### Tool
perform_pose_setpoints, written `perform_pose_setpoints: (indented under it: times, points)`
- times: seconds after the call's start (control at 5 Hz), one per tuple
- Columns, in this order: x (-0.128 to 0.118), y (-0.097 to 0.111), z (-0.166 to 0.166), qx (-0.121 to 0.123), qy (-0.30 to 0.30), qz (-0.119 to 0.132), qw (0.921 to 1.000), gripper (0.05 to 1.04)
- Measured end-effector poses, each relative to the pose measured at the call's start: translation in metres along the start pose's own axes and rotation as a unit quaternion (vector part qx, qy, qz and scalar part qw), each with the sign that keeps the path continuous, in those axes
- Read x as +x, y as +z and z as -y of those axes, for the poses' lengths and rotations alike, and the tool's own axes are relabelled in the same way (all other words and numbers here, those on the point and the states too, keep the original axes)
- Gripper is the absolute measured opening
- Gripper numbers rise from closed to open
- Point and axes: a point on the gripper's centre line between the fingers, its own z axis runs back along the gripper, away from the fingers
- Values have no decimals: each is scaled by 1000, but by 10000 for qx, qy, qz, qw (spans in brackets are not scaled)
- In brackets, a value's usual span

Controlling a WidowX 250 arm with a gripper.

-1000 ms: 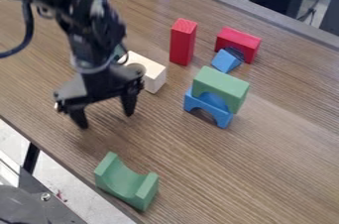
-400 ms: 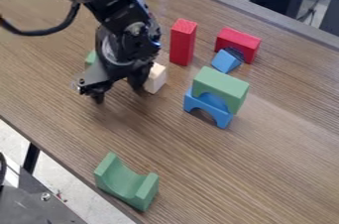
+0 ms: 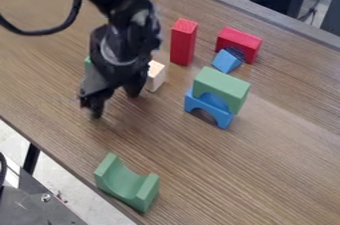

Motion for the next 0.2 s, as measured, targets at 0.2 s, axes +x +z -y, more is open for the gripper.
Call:
perform_pose_setpoints:
  times: [0.2]
  points:
    - [21, 37, 13, -294, 306, 269, 9987, 1001]
